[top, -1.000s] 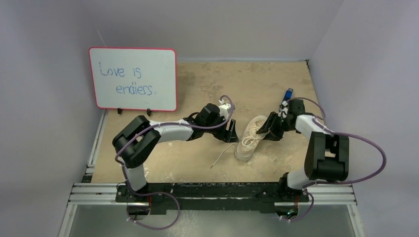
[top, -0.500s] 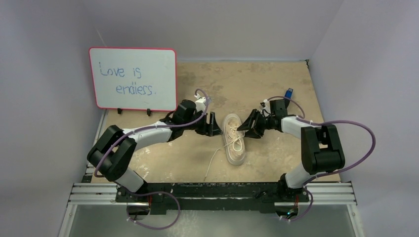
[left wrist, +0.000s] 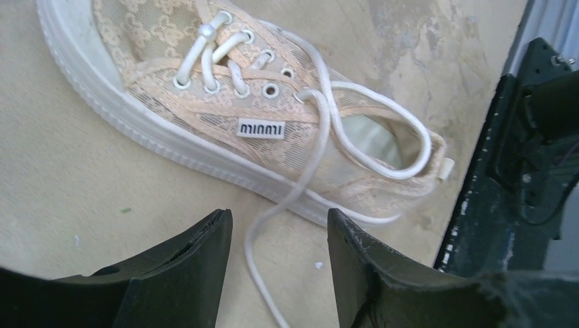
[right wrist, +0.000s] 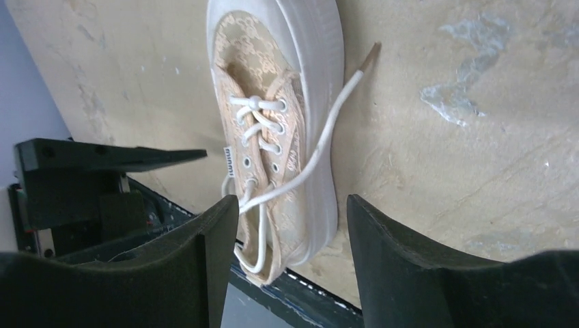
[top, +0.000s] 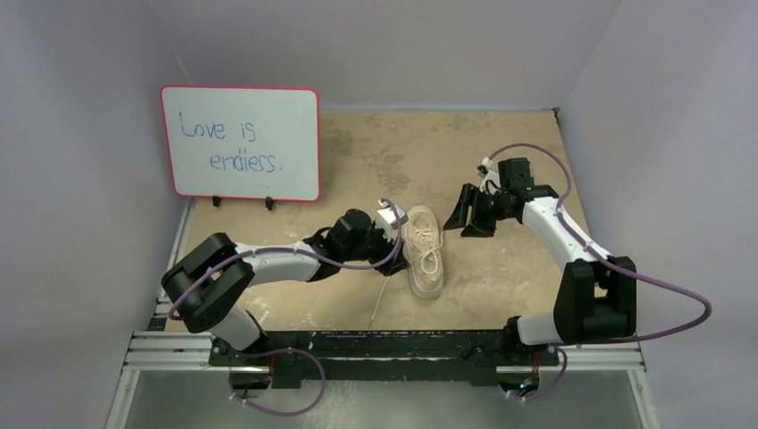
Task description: Tie the shoes
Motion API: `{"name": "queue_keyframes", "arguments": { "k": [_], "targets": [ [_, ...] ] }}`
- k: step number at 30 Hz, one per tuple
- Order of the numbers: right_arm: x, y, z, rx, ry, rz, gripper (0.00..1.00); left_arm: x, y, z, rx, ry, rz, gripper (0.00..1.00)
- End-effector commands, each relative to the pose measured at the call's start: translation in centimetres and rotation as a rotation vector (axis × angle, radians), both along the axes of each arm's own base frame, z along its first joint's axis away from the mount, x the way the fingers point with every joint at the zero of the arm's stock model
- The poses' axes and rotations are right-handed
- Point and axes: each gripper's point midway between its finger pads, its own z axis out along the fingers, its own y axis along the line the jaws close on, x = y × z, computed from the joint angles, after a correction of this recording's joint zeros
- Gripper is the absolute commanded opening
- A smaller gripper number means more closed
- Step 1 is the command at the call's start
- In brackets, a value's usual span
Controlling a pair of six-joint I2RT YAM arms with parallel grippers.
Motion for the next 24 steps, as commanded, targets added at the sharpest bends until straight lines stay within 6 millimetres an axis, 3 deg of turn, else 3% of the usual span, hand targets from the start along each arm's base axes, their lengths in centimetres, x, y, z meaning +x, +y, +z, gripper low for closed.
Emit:
{"name": "queue_keyframes", "arguments": {
  "k": [1,13,18,24],
  "targets": [
    [-2.3,-0.3,-1.4,-0.013,0.074,0.009,0.61,2.3,-1.4,1.4,-0.017,-0.172,-0.048,0.51],
    [-1.2,1.6,-1.5,0.136,0.132,-0.102,0.56,2.0,-2.7,-0.9,0.005,-0.136,-0.126,0.4],
    [-0.8,2.1,-2.9,0.192,0.196,-0.23,0.46,2.2,-3.1,-1.1,-0.008,-0.114,-0.112,0.22],
    [-1.0,2.6,-4.0,0.256,0.231,-0.306,0.41,2.8,-2.7,-0.5,0.0,-0.122,-0.061,0.06]
  ]
}}
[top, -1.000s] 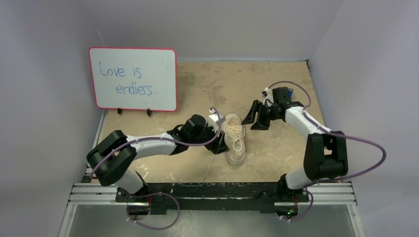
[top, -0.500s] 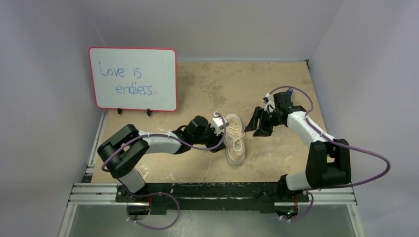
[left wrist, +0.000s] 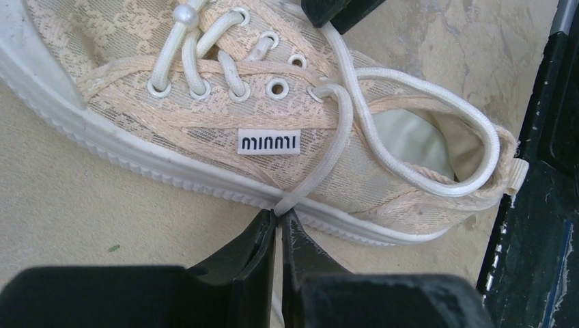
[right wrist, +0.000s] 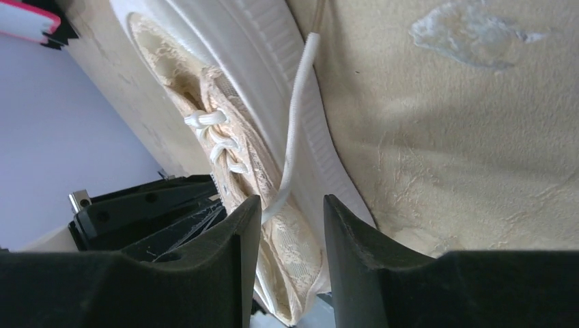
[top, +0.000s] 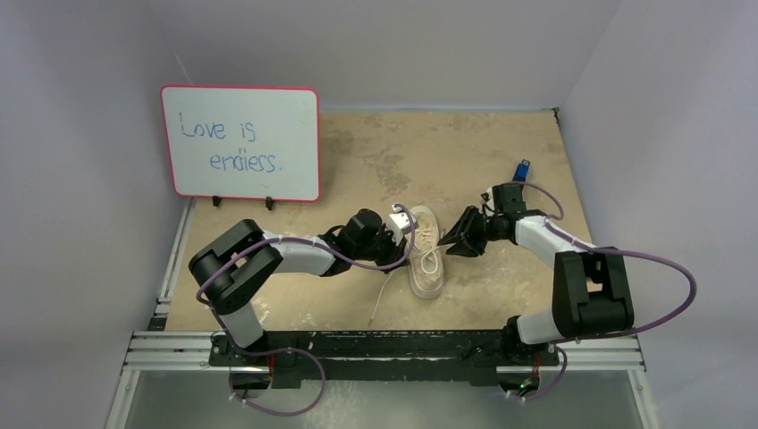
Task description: Tie the shoes
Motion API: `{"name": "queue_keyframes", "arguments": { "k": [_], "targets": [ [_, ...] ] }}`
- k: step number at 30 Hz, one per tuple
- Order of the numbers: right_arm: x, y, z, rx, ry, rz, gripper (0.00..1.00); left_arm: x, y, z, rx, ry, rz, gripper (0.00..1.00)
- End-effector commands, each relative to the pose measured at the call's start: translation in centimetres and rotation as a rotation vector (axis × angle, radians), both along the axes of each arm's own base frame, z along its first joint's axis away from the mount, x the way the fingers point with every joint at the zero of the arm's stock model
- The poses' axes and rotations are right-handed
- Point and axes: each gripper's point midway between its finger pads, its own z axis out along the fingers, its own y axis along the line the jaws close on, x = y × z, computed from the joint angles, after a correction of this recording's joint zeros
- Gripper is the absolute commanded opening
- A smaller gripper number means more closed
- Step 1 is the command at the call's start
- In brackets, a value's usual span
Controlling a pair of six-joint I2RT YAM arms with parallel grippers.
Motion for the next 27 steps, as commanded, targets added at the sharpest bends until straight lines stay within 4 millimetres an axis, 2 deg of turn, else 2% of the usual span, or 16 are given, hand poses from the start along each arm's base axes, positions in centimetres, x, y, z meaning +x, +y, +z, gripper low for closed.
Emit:
{"name": "queue_keyframes", "arguments": {
  "k": [1,4,9,11,14,18,21,22,25,27],
  "targets": [
    [1.1,0.8,0.4,0.077,-0.001,-0.069,0.39,1.6,-1.2,3.3,-0.075,-0.076,0.032,0.04],
    [1.0,0.9,0.1,0.09,0.002,-0.074,0.31,1.6,-0.7,3.8,-0.071,-0.08,0.046,0.0],
    [0.8,0.8,0.5,0.081,0.013,-0.094,0.0,1.5,0.0,5.2,-0.074,-0.088,0.076,0.0],
    [0.1,0.5,0.9,0.068,0.037,-0.099,0.0,1.5,0.3,6.1,-0.086,-0.091,0.096,0.0],
    [-0.7,-1.6,2.1,-0.074,0.043,-0.103,0.0,1.5,0.4,7.5,-0.107,-0.098,0.112,0.0],
    [-3.9,-7.5,2.4,-0.447,0.12,-0.098,0.0,1.6,0.7,8.4,-0.118,-0.096,0.132,0.0],
    [-6.8,-12.6,1.9,-0.721,0.221,-0.222,0.0,1.5,0.8,8.7,-0.12,-0.092,0.139,0.0],
    [-7.1,-13.5,1.7,-0.767,0.224,-0.248,0.0,1.5,0.9,8.7,-0.116,-0.088,0.144,0.0],
    [-6.2,-13.5,1.7,-0.769,0.177,-0.228,0.21,1.5,1.1,8.6,-0.104,-0.085,0.149,0.0],
    [-4.6,-14.6,3.2,-0.84,0.096,-0.177,0.32,1.5,1.4,8.5,-0.09,-0.08,0.155,0.0]
  ]
}}
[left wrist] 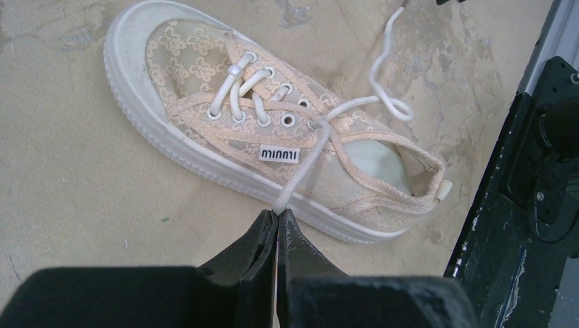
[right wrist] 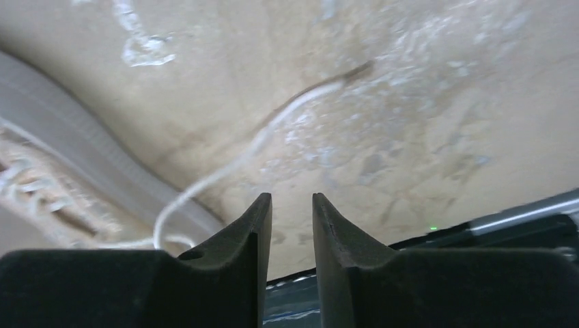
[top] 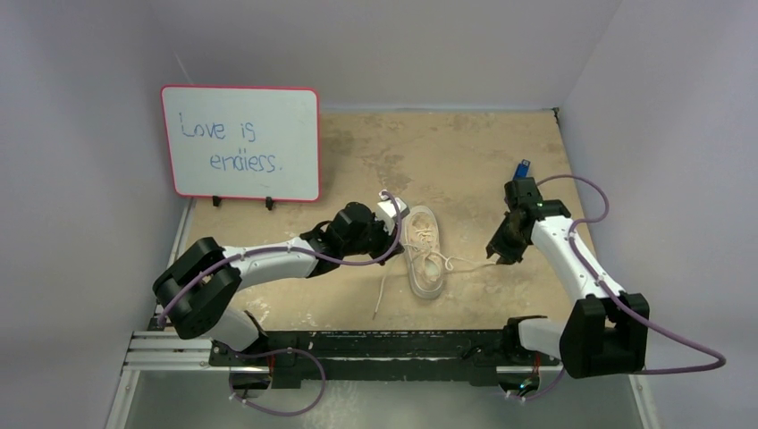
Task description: Tie the shoes
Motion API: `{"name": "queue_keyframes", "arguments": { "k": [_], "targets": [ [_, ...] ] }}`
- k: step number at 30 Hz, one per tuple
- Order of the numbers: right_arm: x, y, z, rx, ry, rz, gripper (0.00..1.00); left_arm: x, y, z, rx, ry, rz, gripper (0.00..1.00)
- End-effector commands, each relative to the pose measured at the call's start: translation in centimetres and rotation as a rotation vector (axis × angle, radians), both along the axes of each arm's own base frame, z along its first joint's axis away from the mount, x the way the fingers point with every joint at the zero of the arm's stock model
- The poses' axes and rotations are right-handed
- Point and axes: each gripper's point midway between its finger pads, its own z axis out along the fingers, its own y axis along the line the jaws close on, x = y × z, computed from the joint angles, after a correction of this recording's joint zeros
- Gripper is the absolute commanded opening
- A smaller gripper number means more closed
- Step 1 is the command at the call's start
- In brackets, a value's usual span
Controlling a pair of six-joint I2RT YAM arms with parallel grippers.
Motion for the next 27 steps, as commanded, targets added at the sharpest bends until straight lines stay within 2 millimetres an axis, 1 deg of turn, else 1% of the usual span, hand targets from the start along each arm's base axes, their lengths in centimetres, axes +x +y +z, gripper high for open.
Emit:
{"name": "queue_keyframes", "arguments": {
  "k": [1,3,4,5,6,7,8,9,11,12,13,15,16,19,20,21,22,24,27],
  "targets": [
    [0.4,-4.0,2.0,-0.24,-0.003,0.086,0.38,0.6,0.0,2.4,-0.032,-0.024,0.036,0.0],
    [2.7,-4.2,4.2,-0.282,-0.101,0.186,0.45,0.6,0.3,2.4,-0.031,-0.022,0.051,0.0],
    [4.2,-3.9,5.3,-0.284,-0.166,0.248,0.48,0.6,0.4,2.4,-0.031,-0.02,0.055,0.0],
    [5.7,-3.0,6.1,-0.257,-0.226,0.329,0.5,0.6,0.5,2.5,-0.031,-0.02,0.059,0.0],
    [6.7,-2.1,6.4,-0.234,-0.26,0.432,0.53,0.7,0.5,2.6,-0.033,-0.022,0.063,0.0],
    [7.0,-0.7,6.0,-0.19,-0.265,0.564,0.54,0.7,0.6,2.6,-0.034,-0.022,0.066,0.0],
    [6.6,1.3,5.6,-0.113,-0.271,0.729,0.55,0.7,0.5,2.8,-0.037,-0.023,0.066,0.0],
    [6.1,2.6,5.6,-0.089,-0.267,0.887,0.55,0.7,0.5,2.9,-0.039,-0.024,0.065,0.0],
    [5.6,2.1,5.7,-0.198,-0.242,1.06,0.54,0.8,0.4,3.1,-0.043,-0.026,0.065,0.0],
    [5.2,2.2,5.7,-0.222,-0.257,1.18,0.54,0.8,0.4,3.3,-0.048,-0.029,0.063,0.0],
    [4.6,2.7,5.9,-0.221,-0.296,1.317,0.55,0.8,0.4,3.4,-0.051,-0.028,0.061,0.0],
    [2.5,4.2,5.8,-0.188,-0.397,1.637,0.54,0.9,0.2,3.7,-0.062,-0.03,0.061,0.0],
    [1.9,4.8,5.8,-0.188,-0.461,1.74,0.54,0.9,0.2,3.8,-0.067,-0.03,0.061,0.0],
    [1.9,6.2,5.3,-0.248,-0.653,1.878,0.62,0.9,0.0,4.3,-0.095,-0.037,0.053,0.0],
    [2.0,6.9,5.2,-0.254,-0.717,1.896,0.63,0.8,-0.1,4.4,-0.103,-0.037,0.049,0.0],
    [1.8,7.4,4.6,-0.234,-0.755,1.912,0.64,0.7,-0.2,4.5,-0.111,-0.038,0.044,0.0],
    [1.7,7.9,4.2,-0.224,-0.787,1.962,0.64,0.6,-0.3,4.6,-0.118,-0.038,0.037,0.0],
    [1.3,9.1,3.3,-0.147,-0.824,2.005,0.63,0.5,-0.6,4.7,-0.131,-0.04,0.025,0.0],
    [0.5,10.1,2.1,-0.042,-0.842,2.086,0.57,0.4,-0.9,4.6,-0.141,-0.037,0.004,0.0]
  ]
}}
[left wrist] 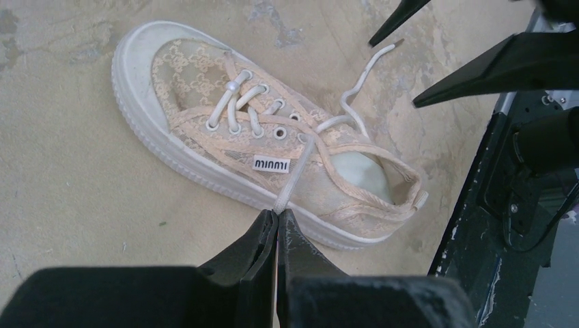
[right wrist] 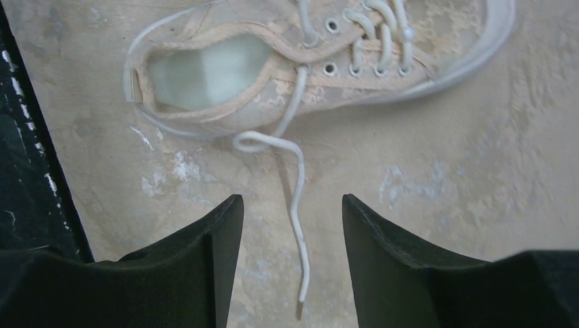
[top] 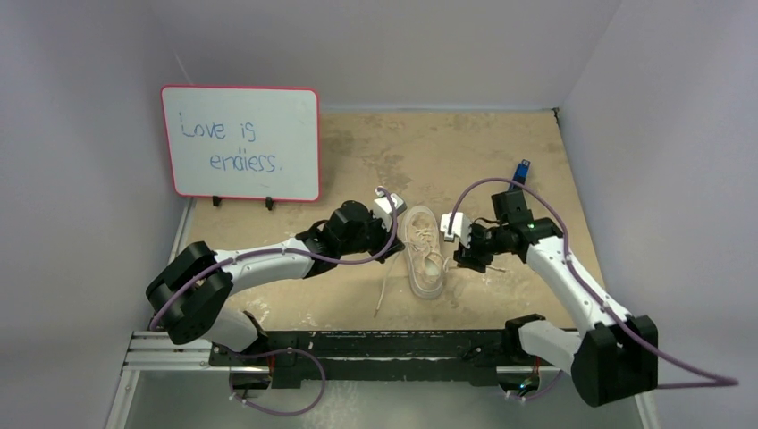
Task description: Tie the shoes
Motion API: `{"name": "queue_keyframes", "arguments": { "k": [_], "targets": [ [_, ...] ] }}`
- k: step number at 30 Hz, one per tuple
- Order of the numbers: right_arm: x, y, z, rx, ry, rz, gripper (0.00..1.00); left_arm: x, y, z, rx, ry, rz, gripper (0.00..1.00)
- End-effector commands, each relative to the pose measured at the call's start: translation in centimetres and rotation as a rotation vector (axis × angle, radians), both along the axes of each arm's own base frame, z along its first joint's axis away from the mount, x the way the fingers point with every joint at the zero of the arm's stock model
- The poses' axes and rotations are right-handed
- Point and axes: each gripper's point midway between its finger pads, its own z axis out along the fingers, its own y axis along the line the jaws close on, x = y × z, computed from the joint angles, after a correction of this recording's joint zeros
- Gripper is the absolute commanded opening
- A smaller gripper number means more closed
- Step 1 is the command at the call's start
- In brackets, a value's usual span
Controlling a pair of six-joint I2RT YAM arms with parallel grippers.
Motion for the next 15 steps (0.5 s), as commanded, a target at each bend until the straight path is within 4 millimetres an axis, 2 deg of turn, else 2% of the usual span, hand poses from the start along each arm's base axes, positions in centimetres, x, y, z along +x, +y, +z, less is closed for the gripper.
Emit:
{"name": "queue_keyframes", "arguments": {
  "k": [1,8,15],
  "targets": [
    [0.6,3.0,-0.4,0.111,-0.074,0.245,0.57,0.4,-1.3,3.4,-0.114,-0.057,-0.034,0.0],
    [1.1,3.0,-3.3,0.09,-0.061,0.279,0.52,-0.1,-1.3,3.2,-0.135,-0.063,-0.052,0.0],
    [1.9,3.2,-4.8,0.103,-0.101,0.259,0.45,-0.3,-1.5,3.3,-0.136,-0.094,-0.089,0.0]
  ]
}}
